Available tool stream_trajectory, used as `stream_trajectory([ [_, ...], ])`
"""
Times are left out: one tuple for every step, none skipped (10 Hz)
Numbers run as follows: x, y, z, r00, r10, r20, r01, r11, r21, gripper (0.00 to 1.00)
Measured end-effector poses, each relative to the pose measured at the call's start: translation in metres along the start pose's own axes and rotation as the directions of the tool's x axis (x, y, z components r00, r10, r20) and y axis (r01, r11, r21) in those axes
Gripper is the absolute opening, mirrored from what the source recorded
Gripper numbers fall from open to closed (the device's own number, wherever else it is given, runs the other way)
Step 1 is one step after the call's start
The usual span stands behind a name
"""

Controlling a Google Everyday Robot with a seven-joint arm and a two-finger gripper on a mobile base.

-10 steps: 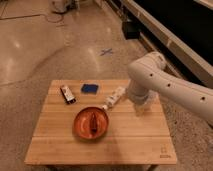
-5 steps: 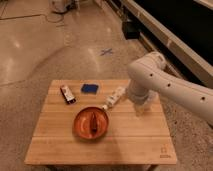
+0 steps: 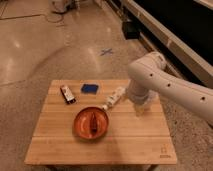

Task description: Place the pepper on the white sponge

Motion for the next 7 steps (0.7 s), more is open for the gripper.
stream_trajectory([
  [0.0000, 0.0000, 0.0000, 1.000, 0.000, 0.000, 0.000, 1.000, 0.000, 0.65],
  [0.0000, 0.0000, 0.0000, 1.000, 0.000, 0.000, 0.000, 1.000, 0.000, 0.65],
  [0.0000, 0.0000, 0.0000, 1.000, 0.000, 0.000, 0.000, 1.000, 0.000, 0.65],
  [0.0000, 0.0000, 0.0000, 1.000, 0.000, 0.000, 0.000, 1.000, 0.000, 0.65],
  [0.0002, -0.0002, -0.0002, 1.000, 0.000, 0.000, 0.000, 1.000, 0.001, 0.65],
  [0.0008, -0.0009, -0.0008, 1.000, 0.000, -0.001, 0.000, 1.000, 0.001, 0.65],
  [-0.0008, -0.0020, 0.0001, 1.000, -0.017, 0.003, 0.017, 1.000, -0.006, 0.65],
])
